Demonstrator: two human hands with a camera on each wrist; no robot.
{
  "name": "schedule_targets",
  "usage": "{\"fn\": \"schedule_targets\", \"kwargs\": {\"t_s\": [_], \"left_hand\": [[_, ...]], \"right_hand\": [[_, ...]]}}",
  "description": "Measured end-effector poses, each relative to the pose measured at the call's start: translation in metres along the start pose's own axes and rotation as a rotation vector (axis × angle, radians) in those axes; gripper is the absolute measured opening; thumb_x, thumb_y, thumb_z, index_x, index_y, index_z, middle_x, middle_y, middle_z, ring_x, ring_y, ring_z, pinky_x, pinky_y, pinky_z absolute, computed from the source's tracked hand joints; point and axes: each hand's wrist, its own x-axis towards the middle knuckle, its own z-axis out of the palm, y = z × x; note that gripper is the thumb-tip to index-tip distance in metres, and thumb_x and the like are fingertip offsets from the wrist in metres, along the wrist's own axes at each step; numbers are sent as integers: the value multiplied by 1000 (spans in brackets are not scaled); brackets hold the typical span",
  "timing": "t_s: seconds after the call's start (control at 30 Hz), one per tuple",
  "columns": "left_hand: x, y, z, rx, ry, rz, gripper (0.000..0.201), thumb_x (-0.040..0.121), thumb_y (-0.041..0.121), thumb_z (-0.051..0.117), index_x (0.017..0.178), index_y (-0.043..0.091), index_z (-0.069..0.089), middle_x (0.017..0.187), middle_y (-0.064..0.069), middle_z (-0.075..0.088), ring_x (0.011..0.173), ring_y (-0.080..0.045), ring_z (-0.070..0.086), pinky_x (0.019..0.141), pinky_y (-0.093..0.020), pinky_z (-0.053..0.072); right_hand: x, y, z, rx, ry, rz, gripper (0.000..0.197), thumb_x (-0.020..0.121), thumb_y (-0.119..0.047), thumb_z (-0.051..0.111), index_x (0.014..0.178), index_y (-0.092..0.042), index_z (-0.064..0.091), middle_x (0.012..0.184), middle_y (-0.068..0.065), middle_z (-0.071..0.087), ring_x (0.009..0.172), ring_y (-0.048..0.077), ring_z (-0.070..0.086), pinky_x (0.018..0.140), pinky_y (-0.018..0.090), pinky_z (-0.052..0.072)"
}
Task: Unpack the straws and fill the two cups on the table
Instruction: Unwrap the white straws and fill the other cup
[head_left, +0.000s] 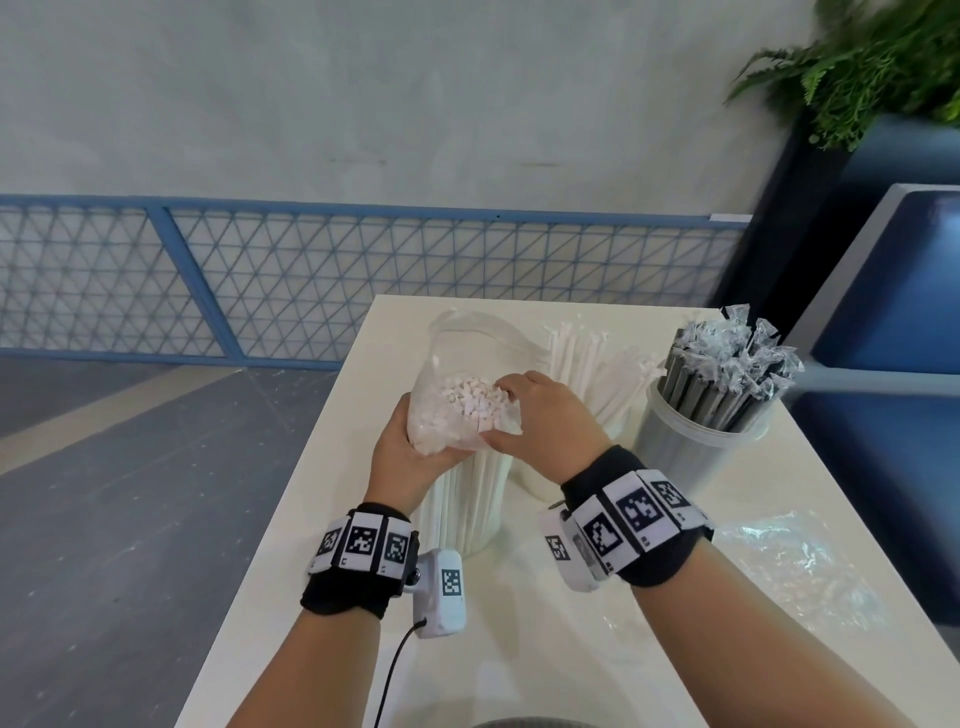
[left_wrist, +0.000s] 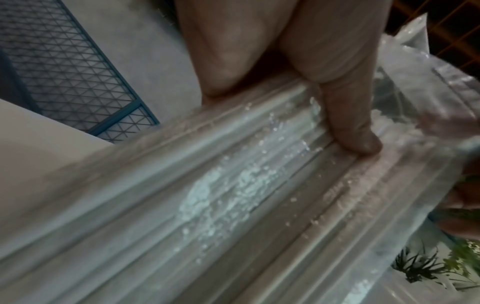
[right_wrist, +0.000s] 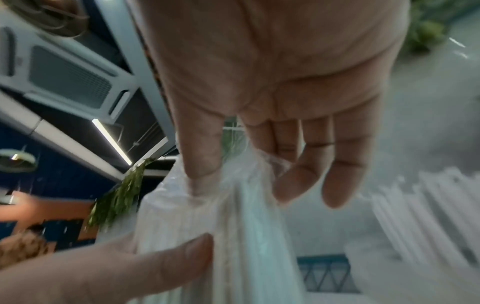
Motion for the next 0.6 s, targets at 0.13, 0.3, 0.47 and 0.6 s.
{"fn": "schedule_targets", "kwargs": {"t_s": [0.13,0.3,0.47,0.6], "left_hand": [[3,-1,-3,-10,-57,-11,71,36,36,84,99,38,53,102,13,65,92,5,62,83,-26,53],[5,-2,-2,0,-47,-5,70,39,35,85,101,38,53,105,13,64,98,2,61,83,-24,53],[8,-3,-8,23,-41,34,61,57,2,86,96,34,51,99,14,61,85,17,59,71,-8,49],[10,-6,-8,24,-34,11,62,50,17,88,98,37,53,102,12,64,97,2,61,81,-20,52]], "right_hand": [[4,8,5,292,2,-8,59,75,-14,70,130,-15,48,124,6,56,91,11,52,83,16,38],[5,12,12,247,90,-4,53,76,-11,66,127,-13,52,116,8,56,85,9,47,74,8,30],[6,13,7,133,57,-9,42,82,-34,65,118,-13,59,103,7,62,94,19,57,76,18,35],[9,19,9,146,20,-48,29,87,-20,58,115,-12,61,104,8,62,79,13,49,71,14,31]]}}
